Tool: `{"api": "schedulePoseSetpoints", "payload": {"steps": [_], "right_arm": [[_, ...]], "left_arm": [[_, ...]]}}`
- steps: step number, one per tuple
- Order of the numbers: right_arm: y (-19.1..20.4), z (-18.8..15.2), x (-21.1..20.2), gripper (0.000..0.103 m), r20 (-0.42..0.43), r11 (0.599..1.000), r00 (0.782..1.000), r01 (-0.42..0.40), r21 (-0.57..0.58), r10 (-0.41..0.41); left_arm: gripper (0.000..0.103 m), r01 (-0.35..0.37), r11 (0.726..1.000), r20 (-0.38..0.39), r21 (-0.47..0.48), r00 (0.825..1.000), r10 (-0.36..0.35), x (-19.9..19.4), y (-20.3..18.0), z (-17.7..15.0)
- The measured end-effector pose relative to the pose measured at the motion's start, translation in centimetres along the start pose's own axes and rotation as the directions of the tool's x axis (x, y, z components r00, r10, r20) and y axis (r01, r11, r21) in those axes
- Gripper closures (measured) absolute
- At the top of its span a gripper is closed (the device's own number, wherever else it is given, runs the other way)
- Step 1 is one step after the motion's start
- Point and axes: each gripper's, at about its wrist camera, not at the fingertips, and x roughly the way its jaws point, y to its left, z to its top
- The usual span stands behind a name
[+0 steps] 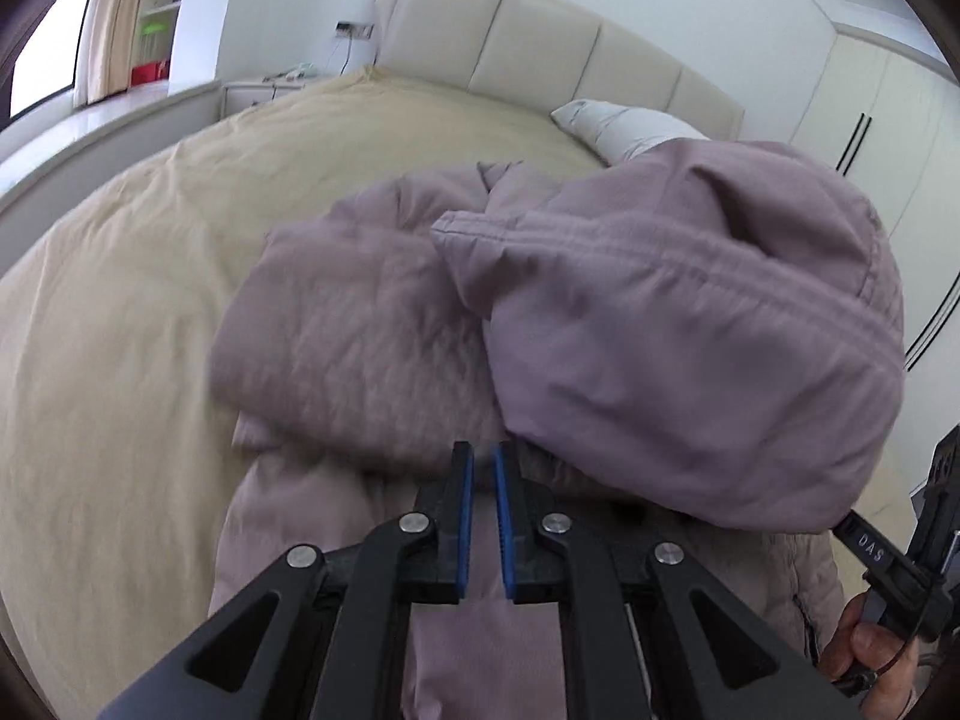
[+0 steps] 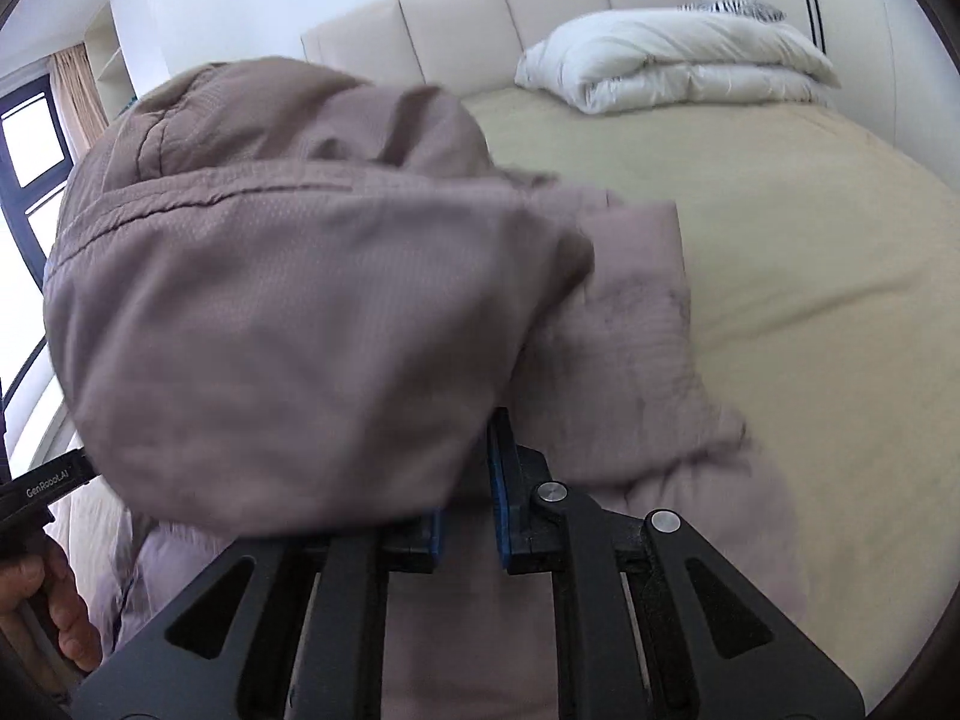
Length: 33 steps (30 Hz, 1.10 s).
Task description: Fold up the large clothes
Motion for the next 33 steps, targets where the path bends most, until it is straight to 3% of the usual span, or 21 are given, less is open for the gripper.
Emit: {"api": "schedulePoseSetpoints", "payload": {"steps": [4, 8, 9, 11, 12, 13, 15, 17, 19, 21, 24, 26, 29, 33], "right_arm": [[-2.5, -3.5, -2.4, 0.091, -0.019, 0.995, 0.999, -0.029, 0.098, 0.031], [-2.0, -1.8, -6.4, 0.088, 0.098, 0.996, 0.994, -0.045, 0.075, 0.038], [-1.9, -1.2, -7.8, 0.083, 0.12, 0.997, 0.991, -0.064, 0.051, 0.058], [-1.3, 1.7, -8.2, 0.068, 0.157, 0.995, 0.983, -0.095, 0.005, 0.093], [-0.5, 2.9, -8.2, 0.038, 0.174, 0.994, 0.979, -0.109, -0.012, 0.109], [-0.1, 4.3, -8.3, 0.017, 0.2, 0.991, 0.971, -0.13, -0.019, 0.131], [1.0, 5.8, -8.2, 0.017, 0.26, 0.988, 0.953, -0.146, -0.048, 0.153], [2.5, 8.0, -5.8, 0.019, 0.235, 0.992, 0.967, -0.077, -0.099, 0.098], [3.4, 9.6, -3.2, 0.046, 0.173, 0.989, 0.978, -0.095, -0.117, 0.115], [3.5, 10.7, 0.5, 0.057, 0.087, 0.992, 0.994, -0.059, -0.111, 0.069], [2.3, 10.3, 6.3, 0.061, -0.018, 0.994, 0.999, -0.029, -0.11, 0.027], [1.5, 8.2, 9.0, 0.061, -0.081, 0.99, 0.996, -0.034, -0.133, 0.023], [1.5, 5.1, 10.7, 0.062, -0.027, 0.973, 1.0, 0.009, -0.23, -0.016], [0.9, 4.5, 12.8, 0.062, -0.038, 0.97, 0.999, 0.017, -0.242, -0.027]], "left_arm": [[0.094, 0.002, 0.999, 0.006, -0.039, 1.0, -0.002, -2.6, 0.7, -0.8], [0.091, 0.055, 0.998, 0.094, 0.036, 0.994, -0.058, -4.9, -2.2, 3.8], [0.088, 0.068, 0.995, 0.112, 0.07, 0.991, -0.075, -5.1, -3.5, 5.4], [0.071, 0.088, 0.986, 0.125, 0.141, 0.986, -0.106, -4.8, -6.2, 8.0], [0.07, 0.087, 0.98, 0.139, 0.176, 0.984, -0.112, -4.3, -7.3, 9.0], [0.07, 0.065, 0.975, 0.149, 0.214, 0.984, -0.098, -3.5, -8.4, 9.8], [0.07, 0.054, 0.969, 0.119, 0.241, 0.989, -0.085, -1.3, -9.5, 11.1], [0.07, 0.03, 0.967, 0.08, 0.252, 0.995, -0.052, 1.5, -9.7, 11.6], [0.07, -0.004, 0.962, 0.045, 0.274, 0.999, -0.008, 4.2, -9.4, 11.4], [0.07, -0.034, 0.958, -0.006, 0.284, 0.999, 0.038, 7.2, -8.4, 10.6], [0.07, -0.048, 0.951, -0.047, 0.305, 0.997, 0.066, 10.4, -6.3, 8.4], [0.07, -0.047, 0.947, -0.03, 0.319, 0.998, 0.059, 11.2, -5.7, 7.6], [0.07, -0.046, 0.939, -0.027, 0.34, 0.998, 0.059, 12.5, -5.4, 7.0], [0.07, -0.024, 0.943, -0.058, 0.332, 0.997, 0.046, 13.2, -5.1, 7.3]]}}
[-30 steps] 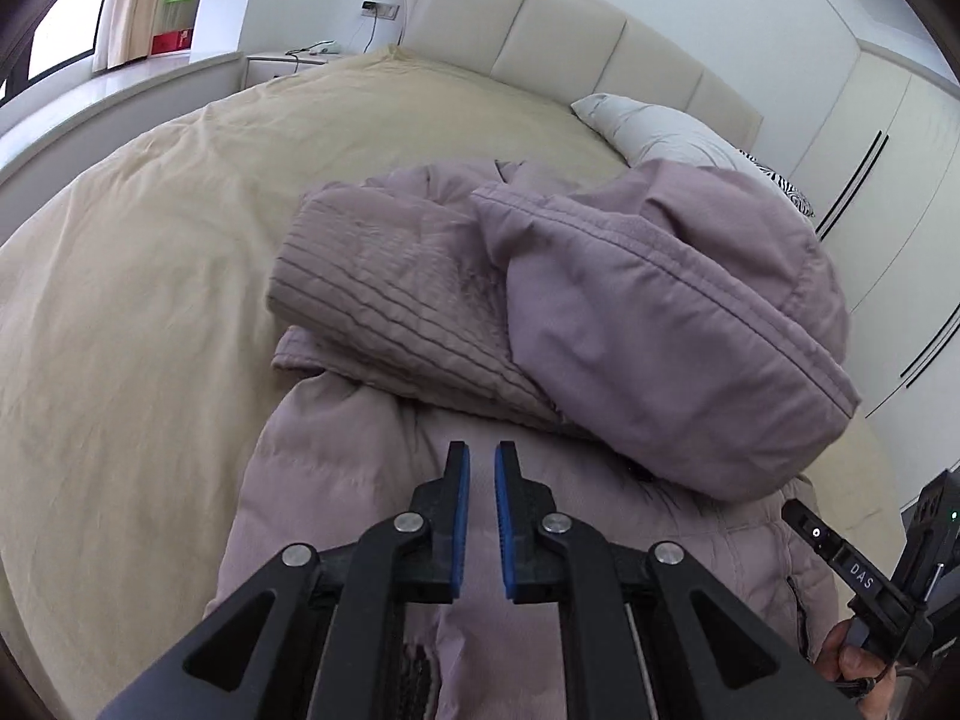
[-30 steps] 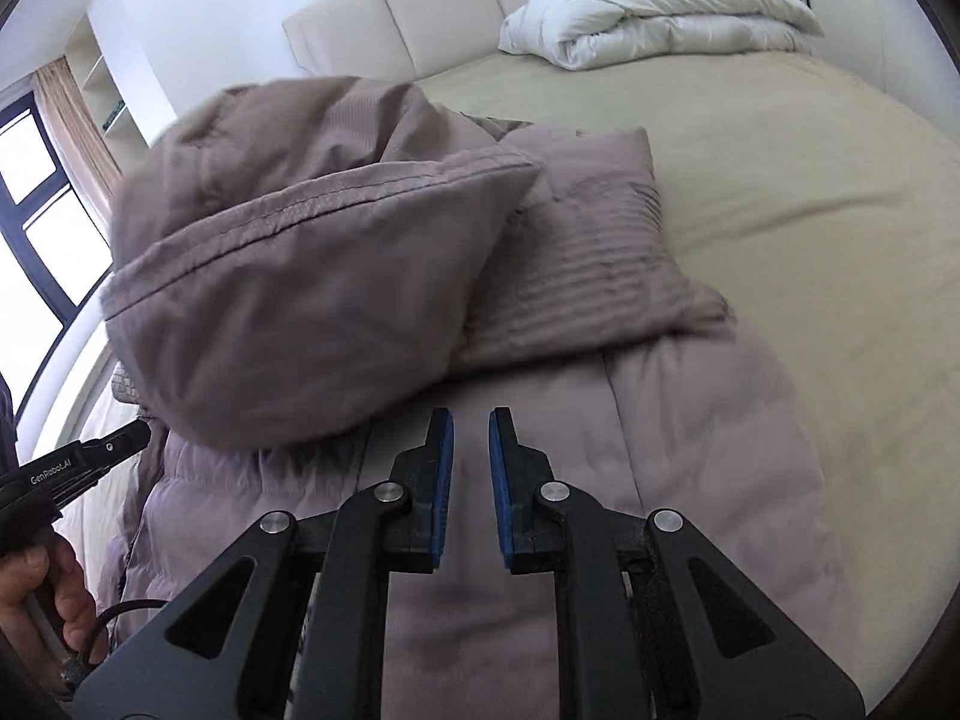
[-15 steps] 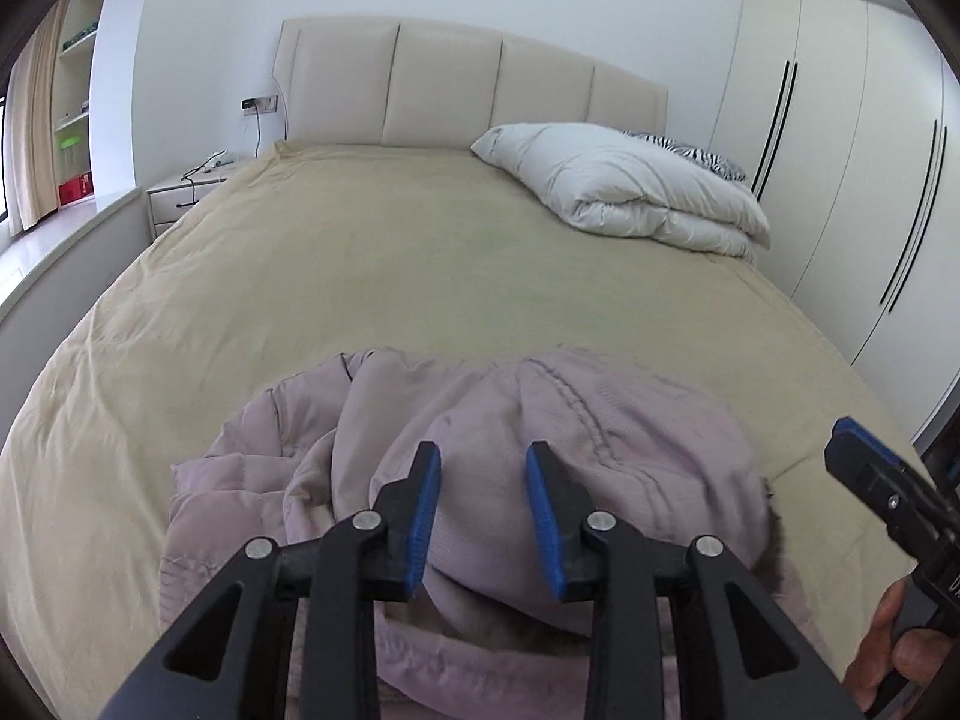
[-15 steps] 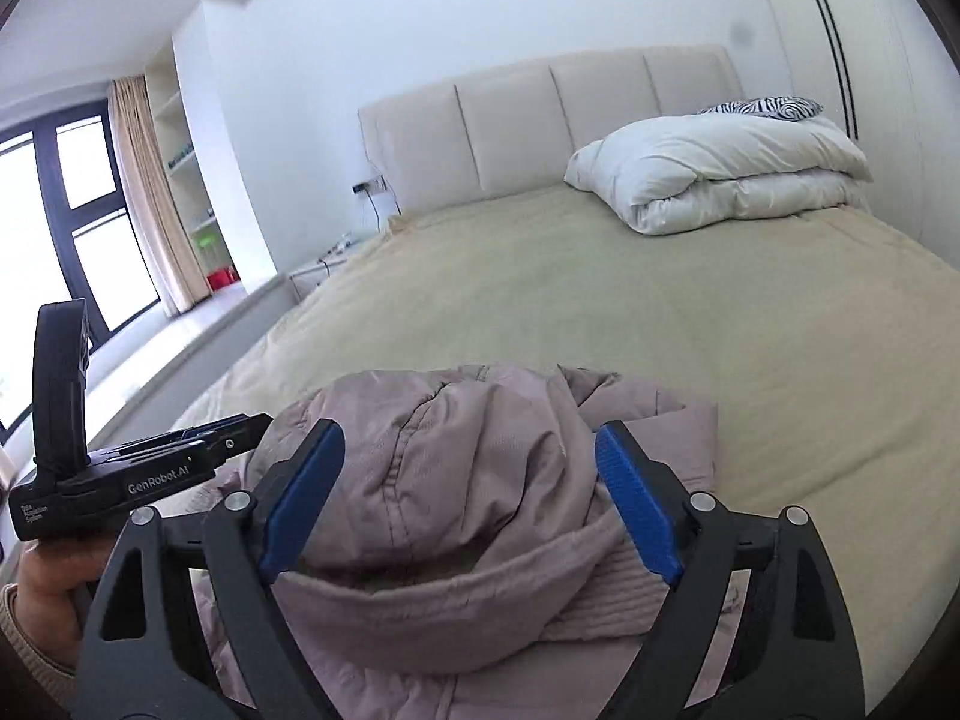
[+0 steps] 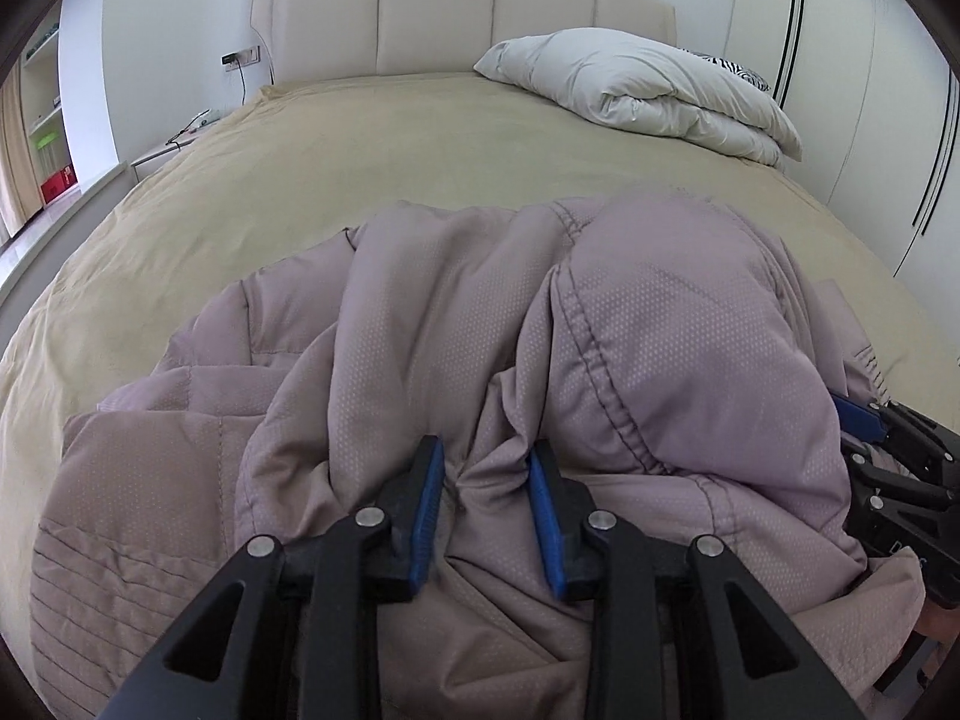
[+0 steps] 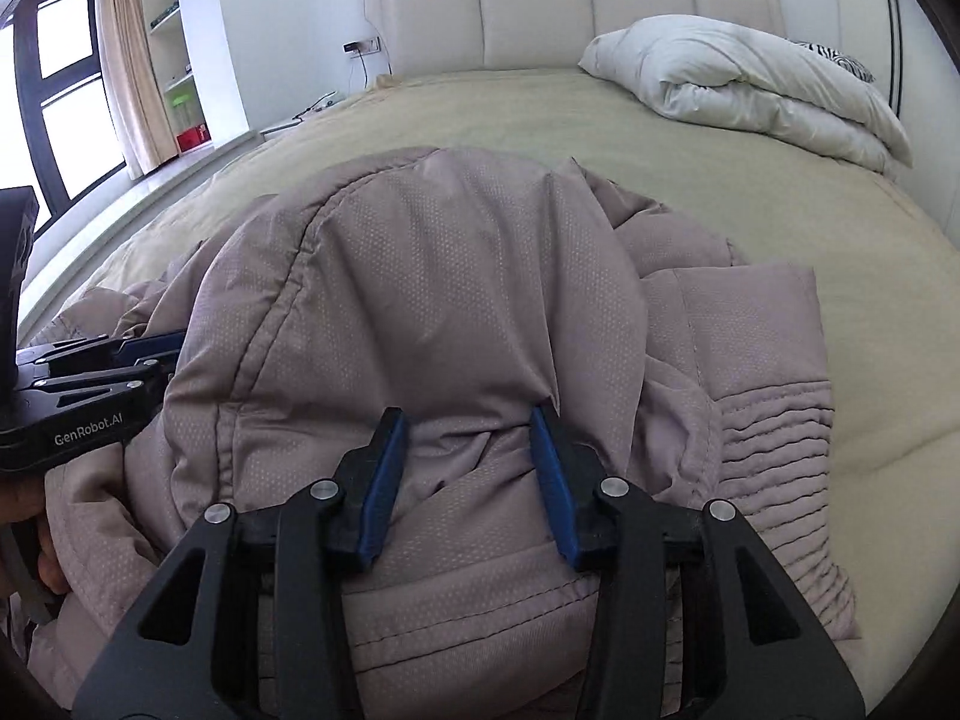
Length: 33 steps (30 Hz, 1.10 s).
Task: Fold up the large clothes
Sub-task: 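Grasp the folded collar edge with both grippers and fold toward the hem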
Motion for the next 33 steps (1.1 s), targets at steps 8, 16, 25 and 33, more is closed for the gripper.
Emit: {"api": "schedulePoseSetpoints", "payload": {"steps": [8, 16, 25, 33], "right_arm": [[-0.9, 5.8, -7.0, 0.062, 0.123, 0.992, 0.992, -0.048, 0.119, 0.033], [0.8, 13.8, 2.5, 0.062, -0.064, 0.998, 0.998, 0.005, 0.056, -0.001], [-1.3, 11.5, 10.1, 0.062, -0.114, 0.994, 0.993, 0.004, 0.111, 0.008], [0.4, 12.7, 7.3, 0.062, -0.088, 0.995, 0.996, 0.039, 0.096, -0.03]], "left_arm": [[0.071, 0.043, 0.996, 0.133, -0.078, 0.991, -0.032, -7.7, -0.2, 2.6], [0.071, 0.01, 0.998, -0.005, -0.06, 1.0, -0.01, -0.5, -0.5, 6.5], [0.07, 0.059, 0.994, -0.019, -0.095, 0.998, -0.061, 4.5, 1.1, 4.9], [0.071, 0.064, 0.991, 0.013, -0.114, 0.998, -0.063, 0.2, 1.7, 4.3]]}}
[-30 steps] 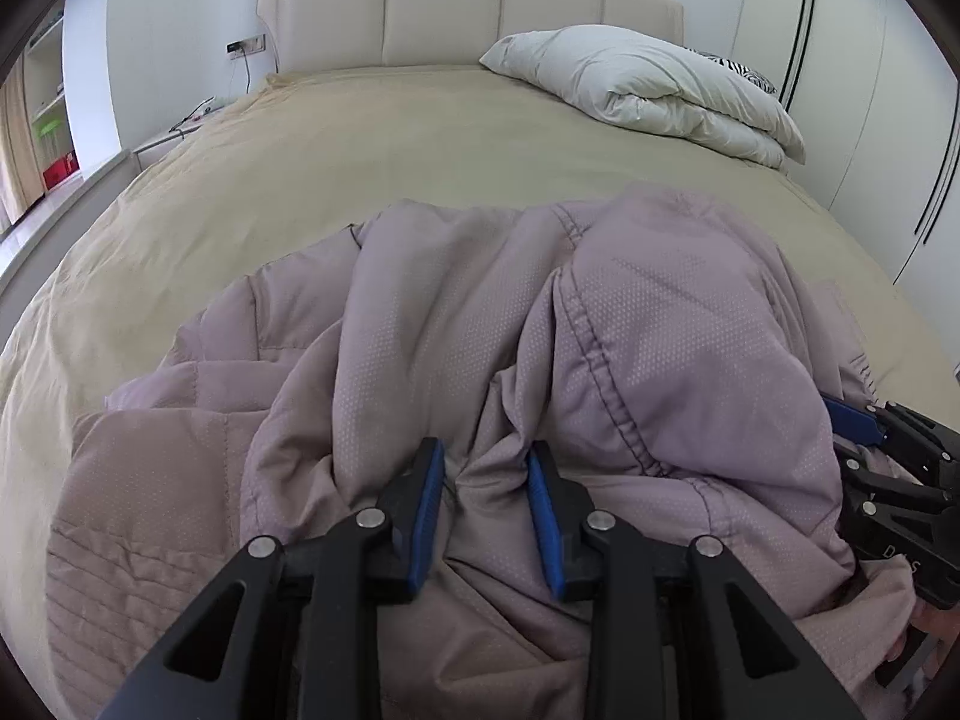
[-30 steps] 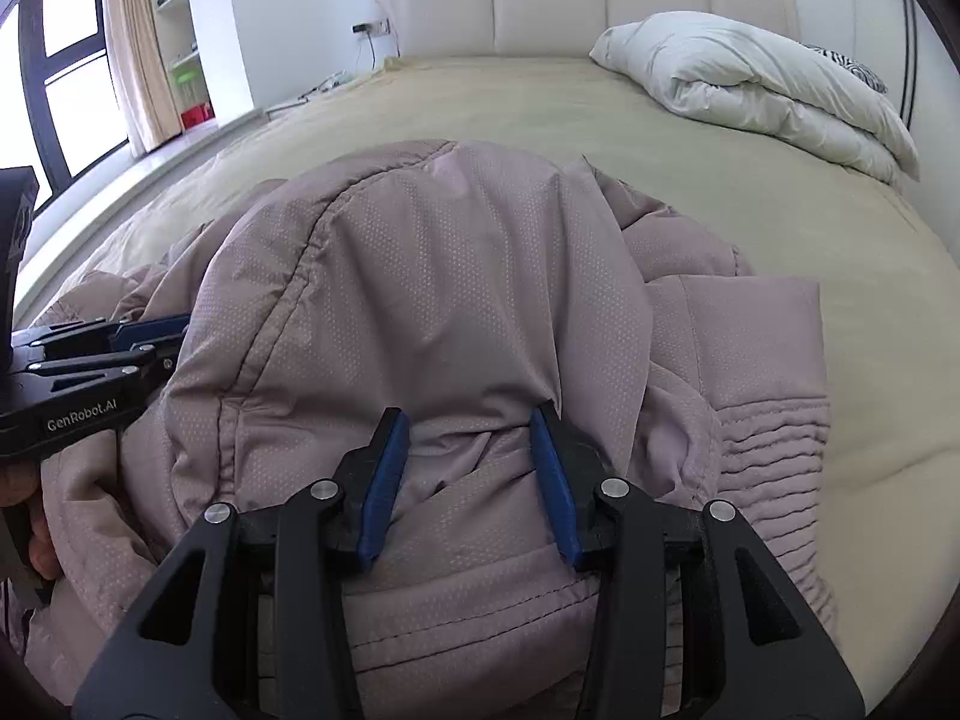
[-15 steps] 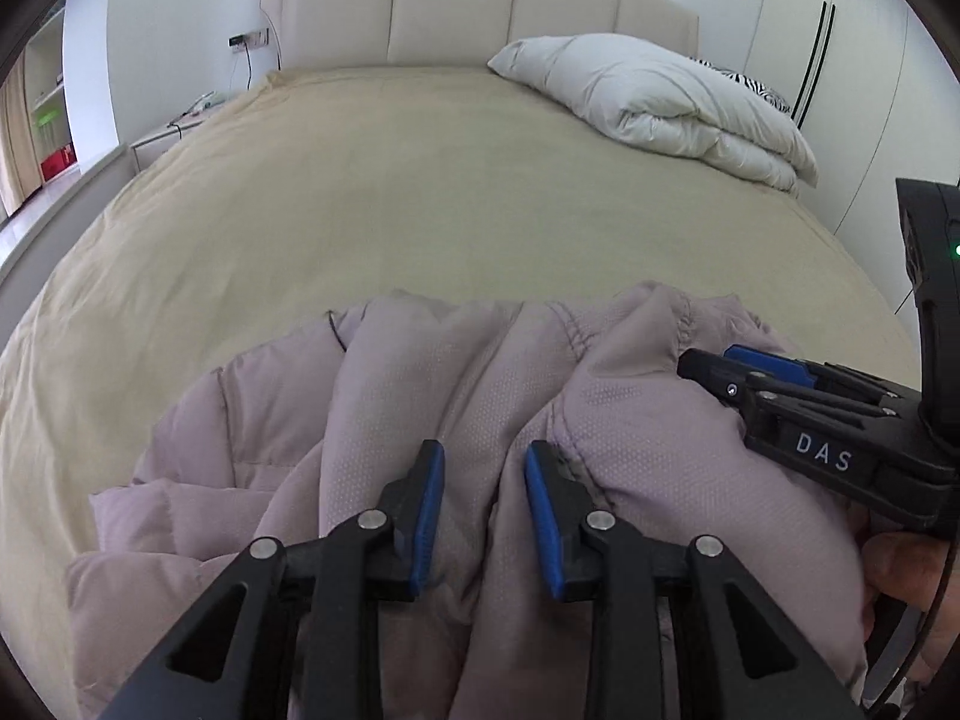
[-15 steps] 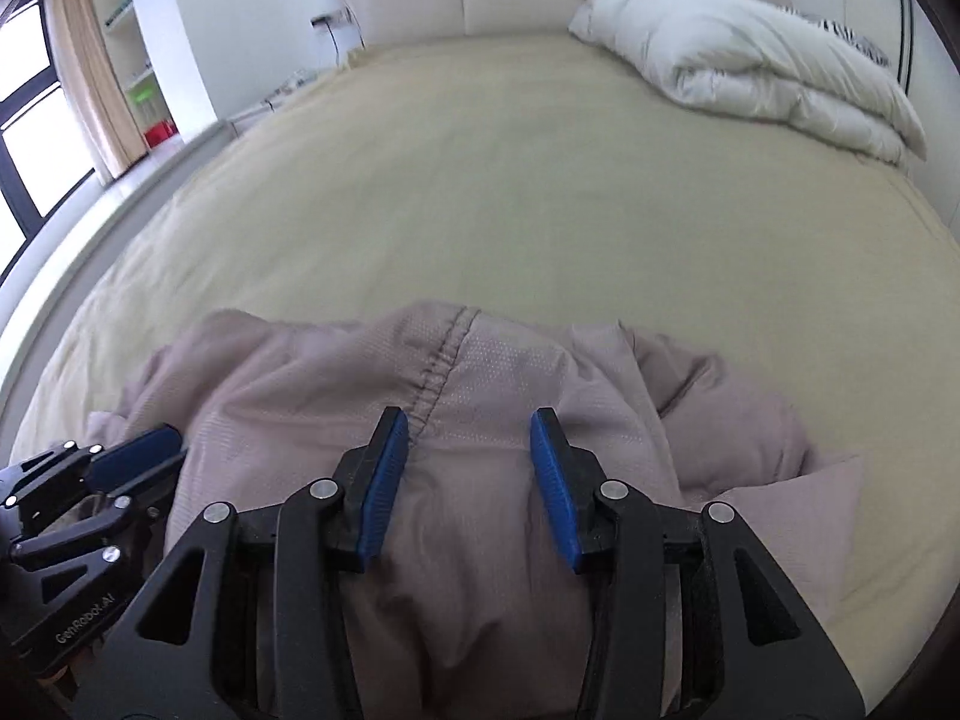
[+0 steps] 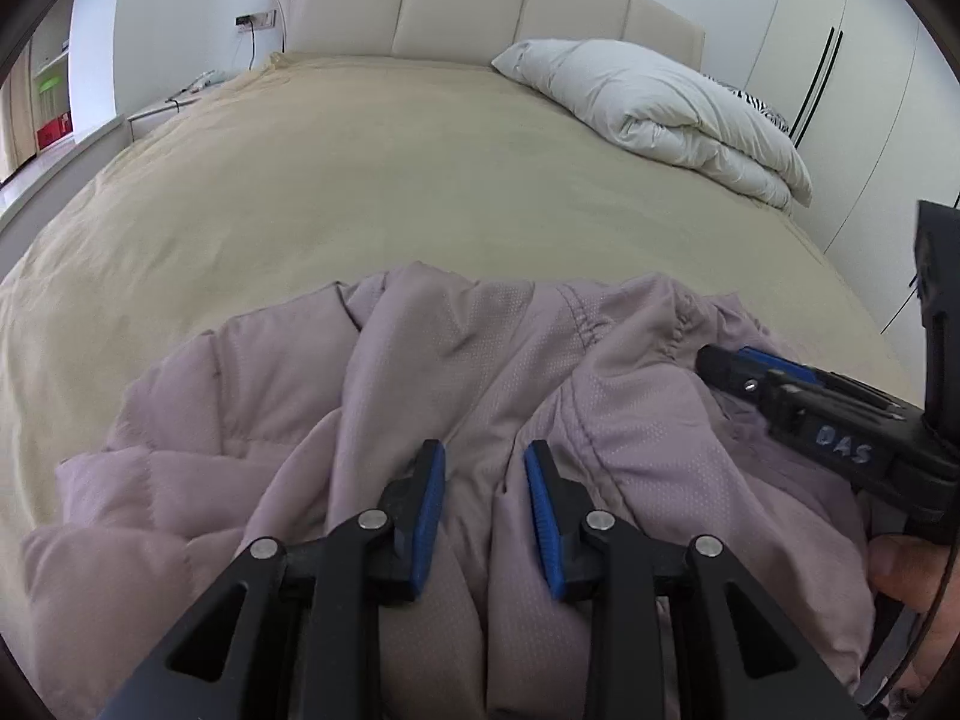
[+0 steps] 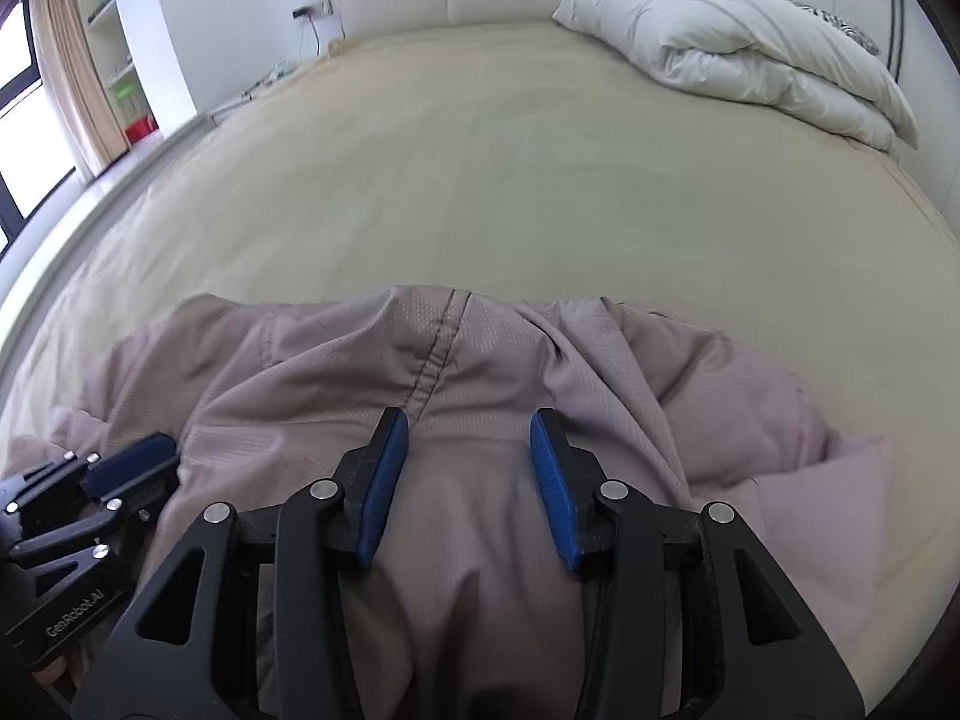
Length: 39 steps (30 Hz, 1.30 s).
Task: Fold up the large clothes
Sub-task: 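Grasp the folded collar edge with both grippers and fold toward the hem, then grasp the coat hem with both grippers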
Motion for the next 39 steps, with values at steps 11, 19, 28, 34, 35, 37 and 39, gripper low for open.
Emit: {"api": "schedulePoseSetpoints", "payload": {"steps": [11, 19, 28, 34, 35, 37, 39], "right_arm": [[4.4, -10.4, -5.8, 0.061, 0.036, 0.979, 0.999, -0.021, -0.205, 0.029], [4.6, -10.3, -9.4, 0.06, 0.058, 0.982, 0.998, 0.005, -0.186, 0.006], [3.1, -14.0, -12.7, 0.024, 0.022, 0.993, 1.0, -0.011, -0.117, 0.013], [2.2, -18.0, -26.6, 0.024, 0.233, 0.982, 0.956, -0.155, -0.108, 0.177], [1.8, -19.3, -28.3, 0.024, 0.227, 0.977, 0.953, -0.18, -0.113, 0.201], [0.7, -22.4, -31.1, 0.024, 0.187, 0.967, 0.95, -0.231, -0.108, 0.248], [-0.5, -25.9, -33.8, 0.024, 0.15, 0.957, 0.946, -0.276, -0.09, 0.287]], "left_arm": [[0.071, -0.086, 0.996, 0.034, -0.014, 0.996, 0.087, -2.8, 3.1, -4.1], [0.07, -0.068, 0.996, 0.067, -0.049, 0.995, 0.071, -6.5, 2.4, -4.5], [0.059, -0.03, 0.999, 0.115, -0.044, 0.993, 0.035, -17.7, 1.7, -10.0], [0.035, -0.079, 0.996, 0.175, -0.048, 0.981, 0.087, -29.6, 5.7, -15.2], [0.034, -0.092, 0.995, 0.175, -0.035, 0.98, 0.097, -31.4, 6.2, -16.2], [0.031, -0.091, 0.996, 0.153, -0.022, 0.984, 0.093, -34.2, 7.1, -18.7], [0.03, -0.064, 0.997, 0.099, -0.031, 0.993, 0.067, -35.7, 7.6, -21.7]]}}
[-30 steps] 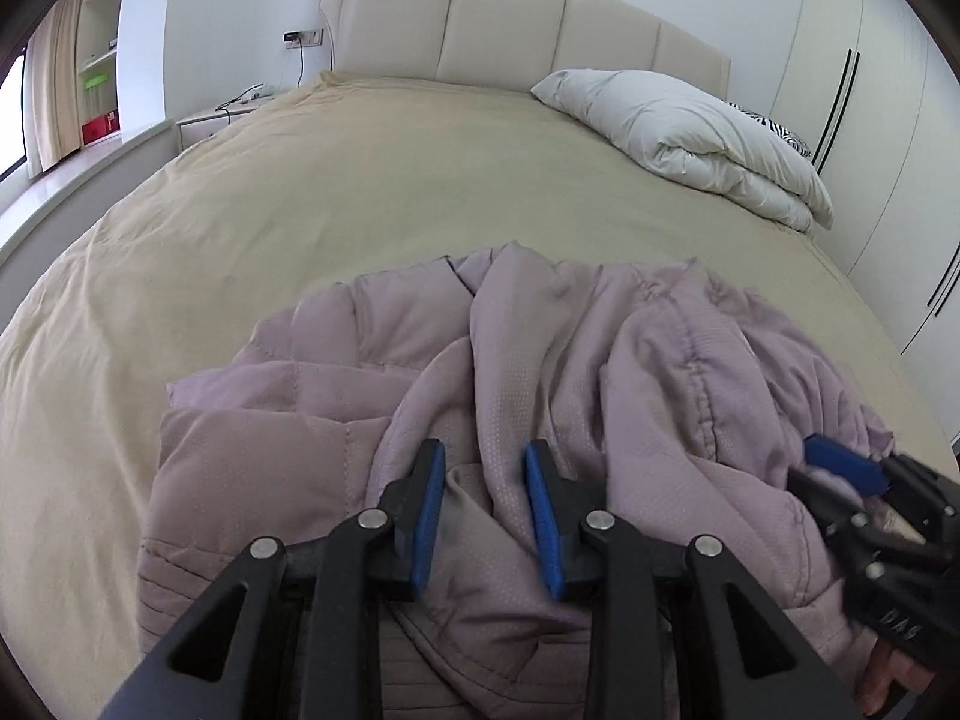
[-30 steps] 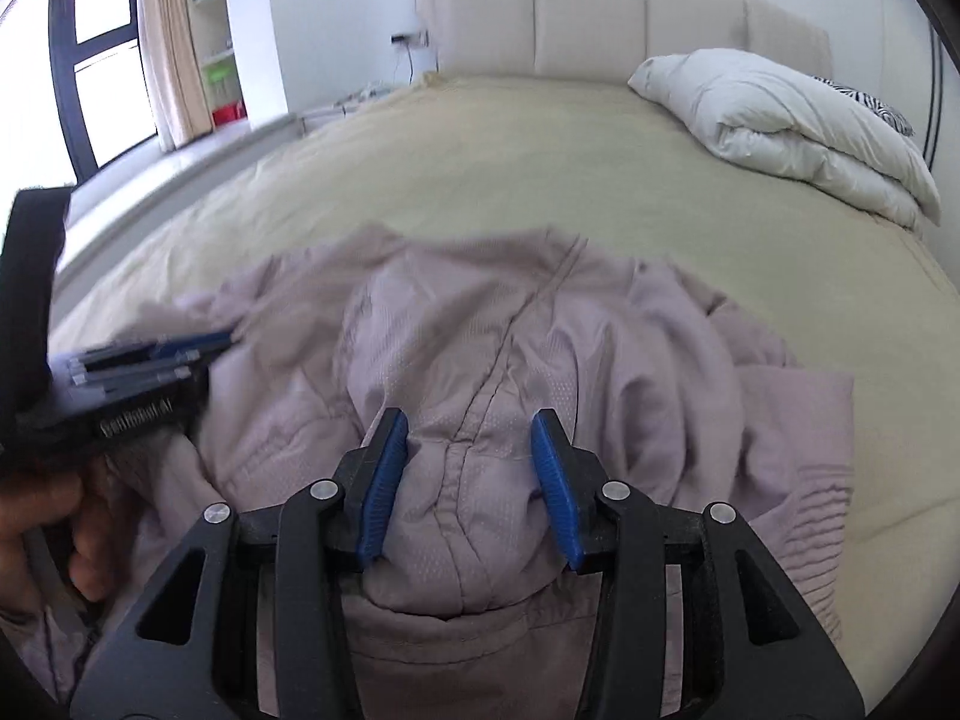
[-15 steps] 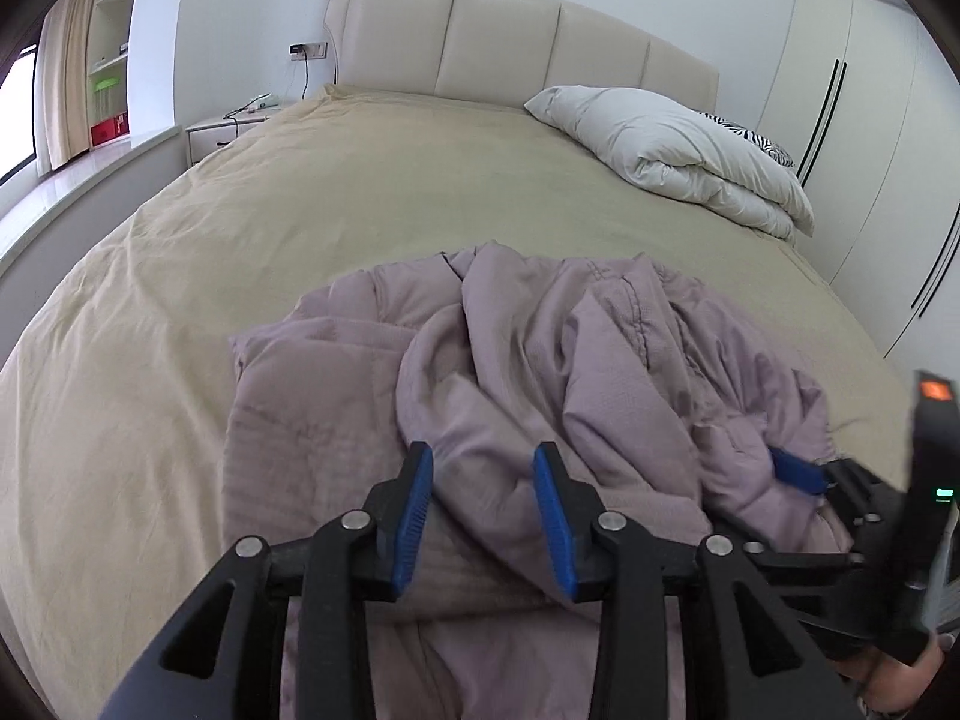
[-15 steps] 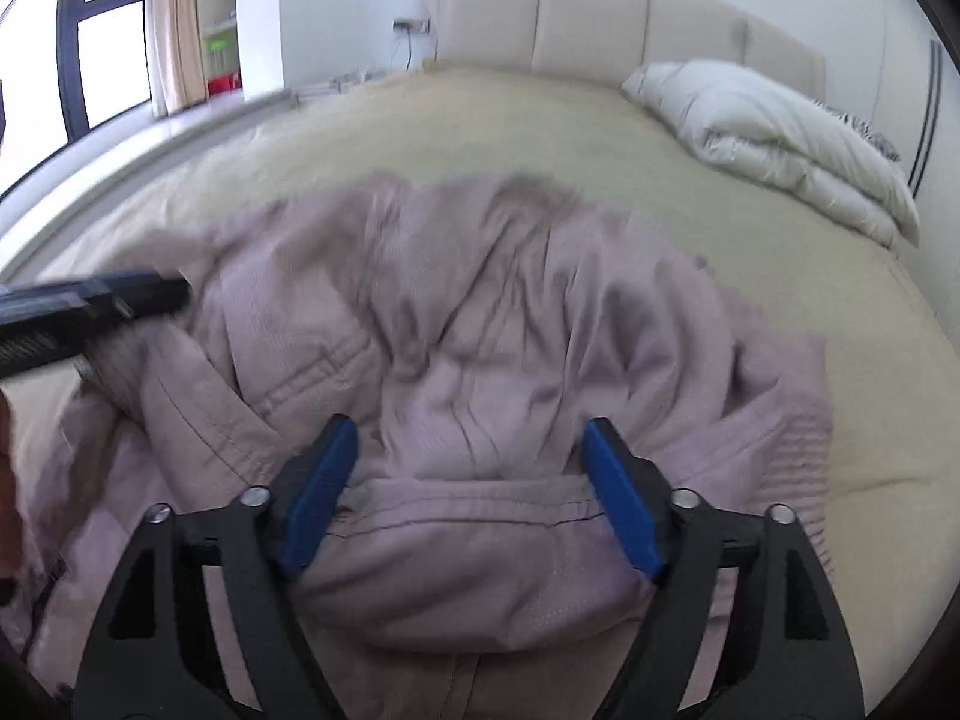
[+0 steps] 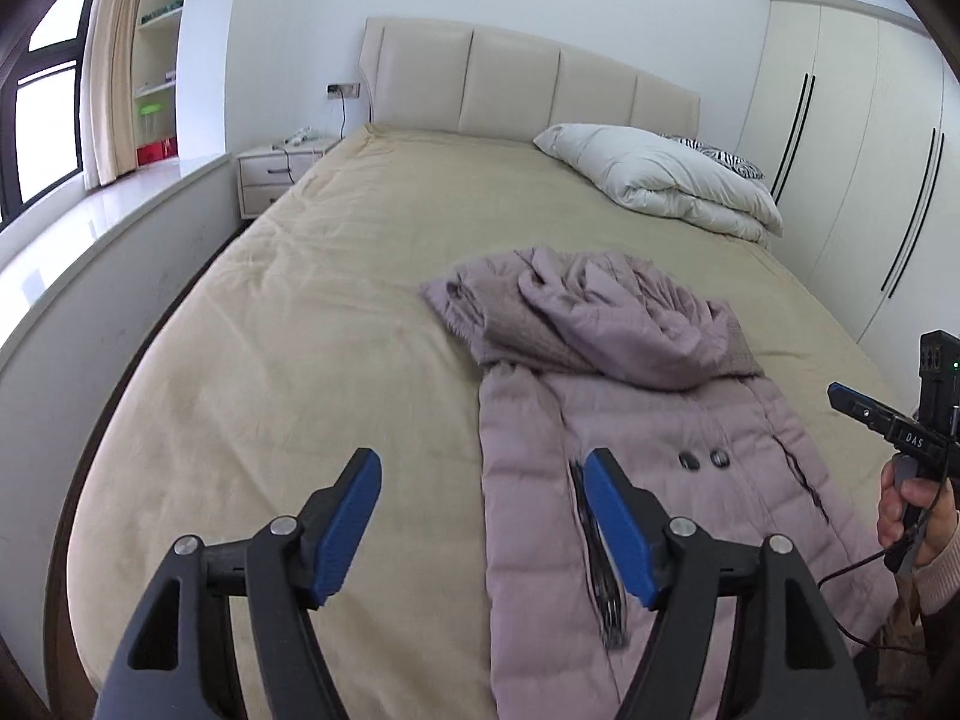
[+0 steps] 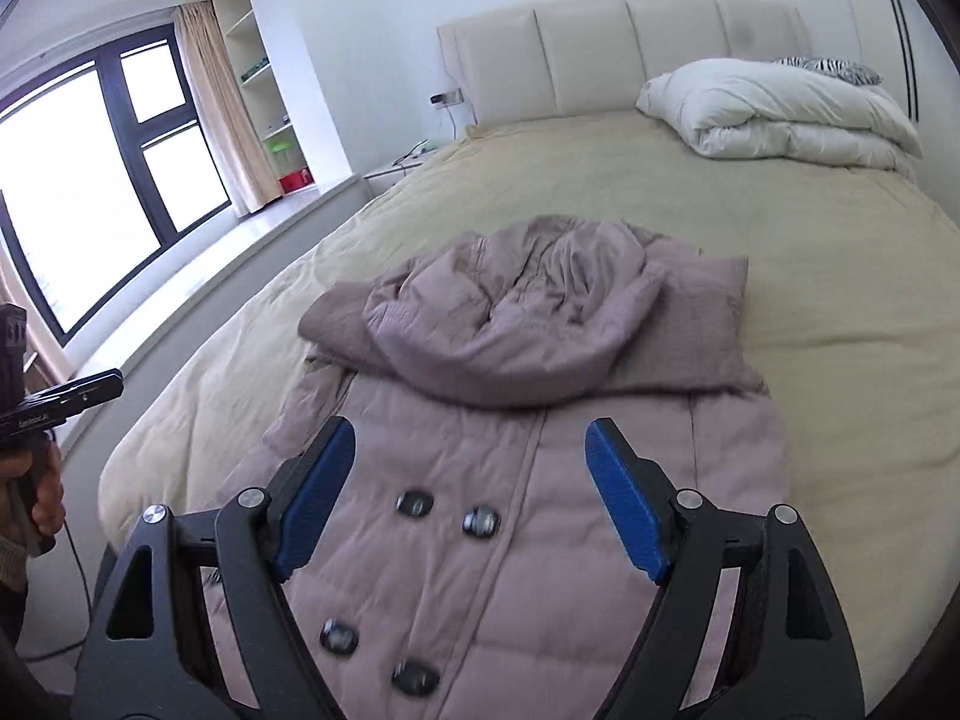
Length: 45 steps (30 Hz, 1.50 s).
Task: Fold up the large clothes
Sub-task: 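Grasp the coat hem with both grippers, then lift the hem with both grippers and fold it over toward the collar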
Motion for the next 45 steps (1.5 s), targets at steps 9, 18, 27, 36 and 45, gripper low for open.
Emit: {"api": "schedulePoseSetpoints", "payload": {"steps": [9, 18, 27, 36, 45], "right_arm": [[-7.4, -11.1, -11.9, 0.024, -0.122, 0.974, 0.992, 0.04, 0.221, -0.013], [-13.4, -17.3, -16.1, 0.024, -0.234, 0.904, 0.972, 0.107, 0.415, -0.007], [-15.3, -20.1, -14.5, 0.032, -0.385, 0.869, 0.92, 0.132, 0.477, 0.072], [-15.5, -20.5, -13.2, 0.061, -0.382, 0.829, 0.904, 0.057, 0.557, 0.194], [-17.6, -23.2, -15.0, 0.089, -0.197, 0.713, 0.936, -0.075, 0.697, 0.291]], "left_arm": [[0.03, 0.07, 0.985, -0.307, -0.157, 0.945, -0.116, 0.8, -0.3, -15.8], [0.03, 0.175, 0.947, -0.37, -0.271, 0.889, -0.27, 3.1, -0.2, -18.1], [0.033, 0.228, 0.918, -0.383, -0.324, 0.856, -0.347, 4.4, -0.3, -18.4], [0.056, 0.268, 0.885, -0.4, -0.38, 0.815, -0.419, 4.8, 0.1, -18.8], [0.094, 0.311, 0.868, -0.349, -0.387, 0.822, -0.45, 3.2, -0.3, -17.6]]}}
